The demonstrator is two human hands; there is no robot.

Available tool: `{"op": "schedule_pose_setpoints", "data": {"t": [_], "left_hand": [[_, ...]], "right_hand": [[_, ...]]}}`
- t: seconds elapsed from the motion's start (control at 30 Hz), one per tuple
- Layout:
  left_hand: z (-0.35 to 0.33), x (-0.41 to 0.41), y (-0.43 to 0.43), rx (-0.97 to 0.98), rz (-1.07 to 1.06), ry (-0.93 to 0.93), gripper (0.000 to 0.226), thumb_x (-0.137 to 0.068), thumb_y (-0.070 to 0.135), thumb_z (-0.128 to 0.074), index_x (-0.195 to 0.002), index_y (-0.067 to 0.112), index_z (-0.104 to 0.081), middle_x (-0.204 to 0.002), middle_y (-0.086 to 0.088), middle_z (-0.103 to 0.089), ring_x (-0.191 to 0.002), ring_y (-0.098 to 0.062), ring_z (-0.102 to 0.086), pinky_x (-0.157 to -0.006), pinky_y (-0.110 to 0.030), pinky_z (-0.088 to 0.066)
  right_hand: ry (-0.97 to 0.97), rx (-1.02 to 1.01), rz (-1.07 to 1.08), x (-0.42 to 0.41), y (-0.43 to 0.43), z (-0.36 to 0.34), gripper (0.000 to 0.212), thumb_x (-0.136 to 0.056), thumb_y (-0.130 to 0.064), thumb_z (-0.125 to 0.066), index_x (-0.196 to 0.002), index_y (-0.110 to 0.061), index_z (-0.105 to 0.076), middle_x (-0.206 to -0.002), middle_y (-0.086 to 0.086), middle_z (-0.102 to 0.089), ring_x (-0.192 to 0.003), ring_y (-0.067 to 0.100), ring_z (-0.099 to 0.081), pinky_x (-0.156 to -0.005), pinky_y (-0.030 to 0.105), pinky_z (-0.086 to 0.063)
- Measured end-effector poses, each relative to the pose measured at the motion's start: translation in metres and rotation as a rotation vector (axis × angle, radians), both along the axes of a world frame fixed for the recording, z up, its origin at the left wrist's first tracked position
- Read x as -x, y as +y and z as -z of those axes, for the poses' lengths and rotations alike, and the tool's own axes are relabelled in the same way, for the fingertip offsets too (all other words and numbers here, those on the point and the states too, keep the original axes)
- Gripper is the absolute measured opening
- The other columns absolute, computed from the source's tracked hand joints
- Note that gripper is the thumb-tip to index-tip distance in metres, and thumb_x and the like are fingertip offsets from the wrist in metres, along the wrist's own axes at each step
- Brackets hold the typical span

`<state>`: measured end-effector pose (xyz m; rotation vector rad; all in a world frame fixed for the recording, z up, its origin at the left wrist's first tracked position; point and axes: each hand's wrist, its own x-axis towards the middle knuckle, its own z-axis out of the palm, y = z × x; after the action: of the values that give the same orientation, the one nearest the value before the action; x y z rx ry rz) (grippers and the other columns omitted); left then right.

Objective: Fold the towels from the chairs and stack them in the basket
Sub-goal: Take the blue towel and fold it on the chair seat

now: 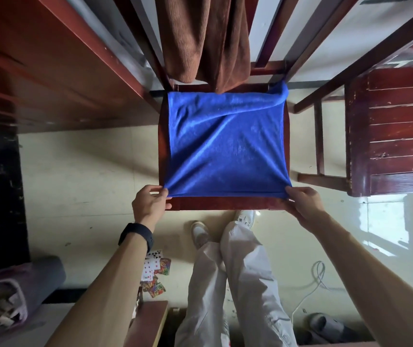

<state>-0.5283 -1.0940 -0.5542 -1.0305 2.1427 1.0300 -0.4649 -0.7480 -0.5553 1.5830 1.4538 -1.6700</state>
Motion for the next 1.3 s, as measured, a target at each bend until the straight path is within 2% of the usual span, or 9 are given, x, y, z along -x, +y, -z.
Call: {"op": "schedule_pose_setpoints", "data": {"t": [0.1, 0.2, 0.33, 0.6, 0.73, 0.83, 0.97, 1.07, 1.3], "left_hand": [[-0.006, 0.005, -0.003, 0.054, 0.144, -0.03, 0.008, -0.093, 0.023, -0.064, -0.094, 0.016, -0.068, -0.075, 0.004, -0.074, -0.047, -0.008, -0.067, -0.058, -0.021, -0.055], [-0.008, 0.009, -0.006, 0.061, 0.181, -0.056, 0.008, -0.095, 0.024, -0.061, -0.092, 0.018, -0.065, -0.08, 0.002, -0.076, -0.049, -0.015, -0.07, -0.066, -0.03, -0.06], [-0.003, 0.013, -0.006, 0.013, 0.065, -0.084, 0.003, -0.095, 0.019, -0.061, -0.093, 0.017, -0.063, -0.08, -0.002, -0.075, -0.047, -0.016, -0.068, -0.042, -0.019, -0.05], [-0.003, 0.0, -0.009, -0.221, -0.145, -0.182, 0.015, -0.086, 0.006, -0.072, -0.092, 0.016, -0.062, -0.085, -0.01, -0.07, -0.065, -0.024, -0.065, -0.065, -0.031, -0.052], [-0.003, -0.008, -0.01, -0.194, 0.145, -0.132, 0.024, -0.091, 0.002, -0.061, -0.079, 0.022, -0.065, -0.089, -0.005, -0.068, -0.062, -0.021, -0.063, -0.059, -0.023, -0.047], [0.0, -0.013, -0.005, -0.099, 0.448, -0.123, 0.03, -0.092, 0.006, -0.053, -0.091, 0.027, -0.074, -0.091, 0.002, -0.066, -0.069, -0.017, -0.061, -0.057, -0.014, -0.042], [0.009, -0.015, -0.003, 0.09, 0.707, -0.04, 0.021, -0.085, 0.018, -0.068, -0.101, 0.031, -0.073, -0.1, 0.004, -0.064, -0.096, -0.02, -0.063, -0.079, -0.026, -0.047], [0.016, -0.014, -0.003, 0.276, 0.828, -0.03, 0.018, -0.089, 0.032, -0.067, -0.106, 0.034, -0.07, -0.114, 0.004, -0.068, -0.103, -0.024, -0.064, -0.077, -0.032, -0.05], [0.032, -0.026, -0.008, 0.309, 0.837, 0.031, 0.008, -0.087, 0.036, -0.071, -0.093, 0.031, -0.07, -0.109, 0.004, -0.063, -0.096, -0.023, -0.063, -0.066, -0.029, -0.041]], "right_hand": [[-0.013, -0.036, -0.017, -0.002, 0.008, -0.001, 0.01, -0.099, -0.001, -0.055, -0.1, 0.009, -0.054, -0.097, 0.023, -0.059, -0.059, 0.023, -0.071, -0.053, 0.024, -0.058], [-0.022, -0.02, 0.017, -0.004, 0.017, -0.002, 0.018, -0.097, 0.006, -0.051, -0.079, 0.001, -0.05, -0.092, 0.019, -0.052, -0.064, 0.022, -0.065, -0.054, 0.021, -0.058], [-0.068, 0.054, 0.022, -0.012, 0.023, 0.002, 0.016, -0.096, 0.007, -0.051, -0.081, 0.005, -0.055, -0.087, 0.017, -0.054, -0.073, 0.02, -0.06, -0.059, 0.02, -0.058], [-0.1, -0.137, 0.001, -0.028, 0.018, 0.017, 0.019, -0.085, 0.016, -0.054, -0.085, -0.004, -0.057, -0.083, 0.014, -0.055, -0.07, 0.021, -0.057, -0.061, 0.019, -0.059], [-0.106, -0.295, -0.234, -0.03, 0.012, 0.017, 0.034, -0.081, 0.008, -0.051, -0.09, -0.024, -0.058, -0.084, 0.013, -0.065, -0.066, 0.025, -0.059, -0.067, 0.036, -0.053], [-0.06, -0.361, -0.454, -0.031, 0.006, 0.017, 0.041, -0.082, 0.001, -0.05, -0.096, -0.034, -0.066, -0.094, 0.005, -0.069, -0.067, 0.022, -0.058, -0.061, 0.028, -0.044], [-0.052, -0.425, -0.597, -0.033, 0.0, 0.021, 0.042, -0.086, -0.002, -0.055, -0.116, -0.029, -0.069, -0.095, 0.007, -0.071, -0.07, 0.023, -0.061, -0.074, 0.031, -0.053], [-0.04, -0.5, -0.672, -0.042, -0.002, 0.032, 0.042, -0.086, -0.001, -0.058, -0.121, -0.02, -0.07, -0.1, 0.011, -0.072, -0.086, 0.029, -0.064, -0.088, 0.032, -0.052], [0.021, -0.673, -0.647, -0.056, -0.012, 0.046, 0.02, -0.09, -0.006, -0.063, -0.104, -0.008, -0.076, -0.107, 0.012, -0.069, -0.087, 0.03, -0.068, -0.082, 0.017, -0.039]]}}
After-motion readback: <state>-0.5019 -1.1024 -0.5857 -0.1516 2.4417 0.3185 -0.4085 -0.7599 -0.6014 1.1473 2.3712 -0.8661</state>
